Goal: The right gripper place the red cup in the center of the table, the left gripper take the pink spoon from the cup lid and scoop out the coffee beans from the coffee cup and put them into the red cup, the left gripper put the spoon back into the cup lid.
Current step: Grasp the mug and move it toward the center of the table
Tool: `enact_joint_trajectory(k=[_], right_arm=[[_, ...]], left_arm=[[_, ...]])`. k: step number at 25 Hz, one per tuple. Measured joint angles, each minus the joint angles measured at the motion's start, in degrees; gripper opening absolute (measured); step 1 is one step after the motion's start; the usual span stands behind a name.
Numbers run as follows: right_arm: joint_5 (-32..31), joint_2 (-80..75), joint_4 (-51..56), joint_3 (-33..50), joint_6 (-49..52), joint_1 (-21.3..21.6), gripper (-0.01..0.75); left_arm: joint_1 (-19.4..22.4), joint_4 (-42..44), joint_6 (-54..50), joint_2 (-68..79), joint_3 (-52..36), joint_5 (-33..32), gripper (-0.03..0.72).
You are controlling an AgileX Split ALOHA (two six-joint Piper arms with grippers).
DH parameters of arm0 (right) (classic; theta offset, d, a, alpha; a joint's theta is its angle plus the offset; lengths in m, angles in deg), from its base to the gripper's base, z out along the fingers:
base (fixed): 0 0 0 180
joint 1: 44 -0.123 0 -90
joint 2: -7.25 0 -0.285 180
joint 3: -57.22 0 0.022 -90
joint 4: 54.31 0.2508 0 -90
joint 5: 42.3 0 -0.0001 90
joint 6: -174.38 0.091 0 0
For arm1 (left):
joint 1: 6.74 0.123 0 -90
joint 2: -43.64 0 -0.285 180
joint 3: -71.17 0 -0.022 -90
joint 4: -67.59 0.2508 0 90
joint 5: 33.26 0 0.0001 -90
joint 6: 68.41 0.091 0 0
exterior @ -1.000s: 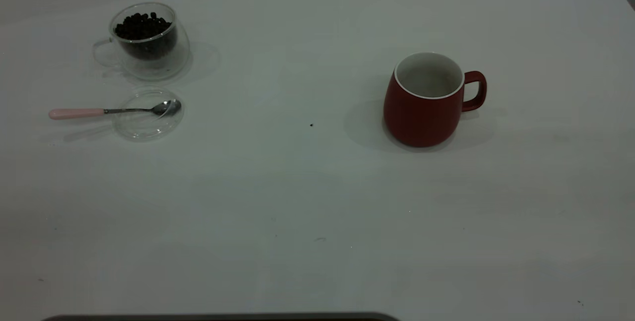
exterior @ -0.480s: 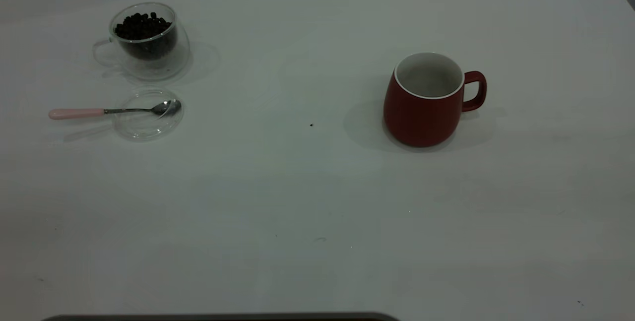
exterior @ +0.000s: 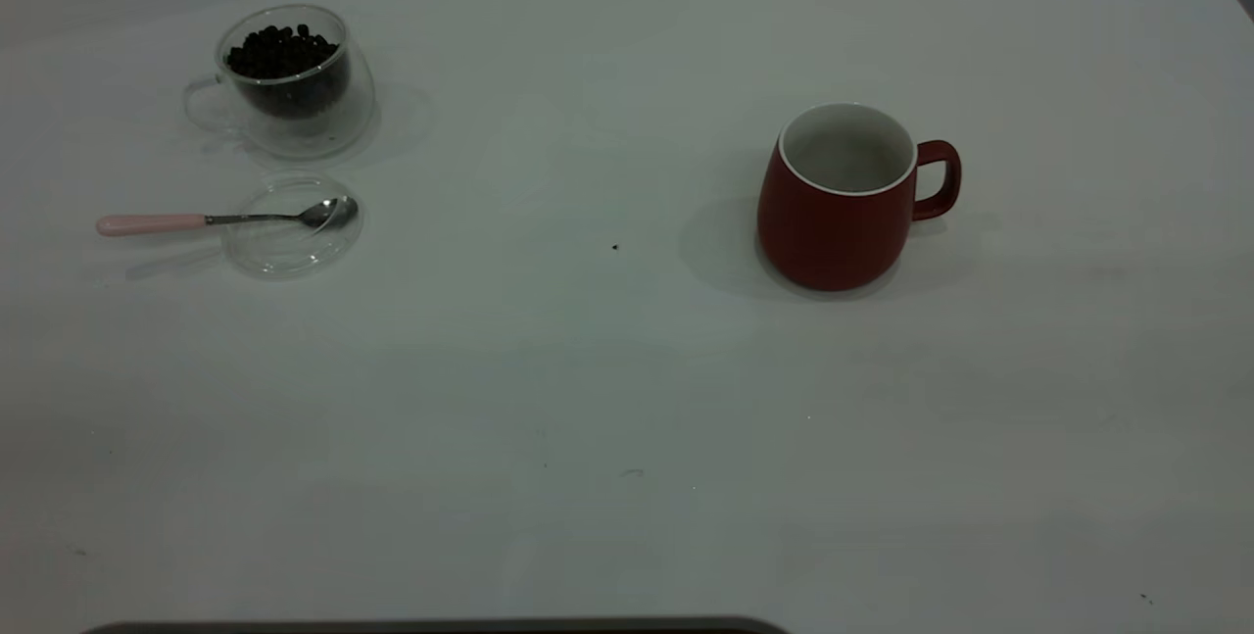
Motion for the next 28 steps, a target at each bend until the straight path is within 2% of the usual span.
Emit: enact_joint_trajectory(k=[21,28], right_arm=[[0.0,-0.3,-0.3,-0.1,-0.7,0.0,0.591],[1.0,-13.8,-0.6,-6.0,-4.8,0.0,0.591]], left_arm=[[0.0,0.0,0.0,0.0,0.0,0.0,0.517],[0.0,0.0,0.0,0.0,0.0,0.0,0.517]])
